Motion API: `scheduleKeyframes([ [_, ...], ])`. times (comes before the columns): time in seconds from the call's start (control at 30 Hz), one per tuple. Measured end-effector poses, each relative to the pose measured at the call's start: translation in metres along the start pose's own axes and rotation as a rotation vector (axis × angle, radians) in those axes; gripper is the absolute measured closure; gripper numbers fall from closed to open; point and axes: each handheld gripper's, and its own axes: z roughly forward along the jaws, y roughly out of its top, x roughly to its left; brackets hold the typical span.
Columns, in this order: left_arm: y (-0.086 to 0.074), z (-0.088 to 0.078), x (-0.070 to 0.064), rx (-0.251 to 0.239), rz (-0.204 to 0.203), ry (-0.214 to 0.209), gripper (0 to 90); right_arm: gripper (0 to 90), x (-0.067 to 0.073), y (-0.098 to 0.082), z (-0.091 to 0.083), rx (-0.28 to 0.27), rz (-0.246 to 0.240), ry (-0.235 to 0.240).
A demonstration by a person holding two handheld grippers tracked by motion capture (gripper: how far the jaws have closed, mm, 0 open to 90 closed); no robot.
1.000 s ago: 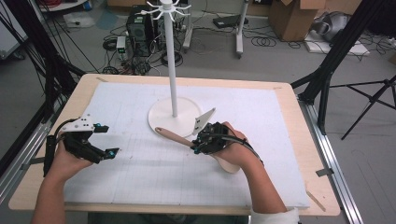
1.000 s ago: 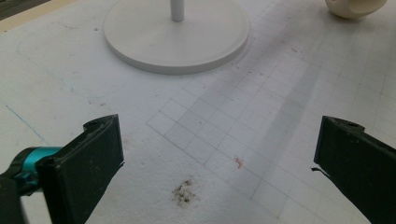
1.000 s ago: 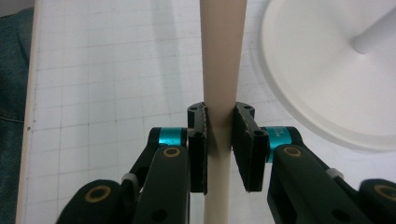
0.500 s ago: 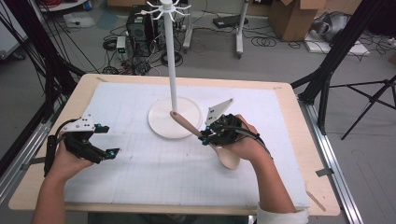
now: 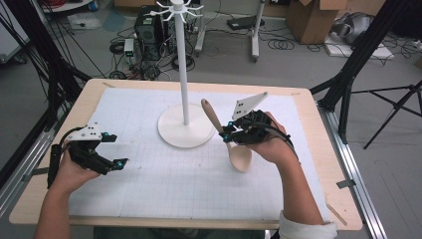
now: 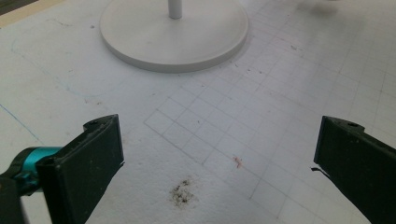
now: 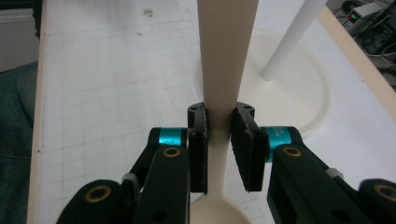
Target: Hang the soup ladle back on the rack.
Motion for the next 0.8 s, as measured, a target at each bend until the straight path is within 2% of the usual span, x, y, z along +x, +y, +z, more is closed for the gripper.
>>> scheduleKeyframes([
  [0.4,0.0,0.001,0.0,0.001,0.0,0.0,1.7,76.8,-0.019,0.023,-0.028,-0.011,0.011,-0.012],
  [0.8,0.0,0.0,0.001,0.005,0.002,-0.001,1.7,76.8,-0.035,0.044,-0.043,-0.024,0.018,-0.008],
])
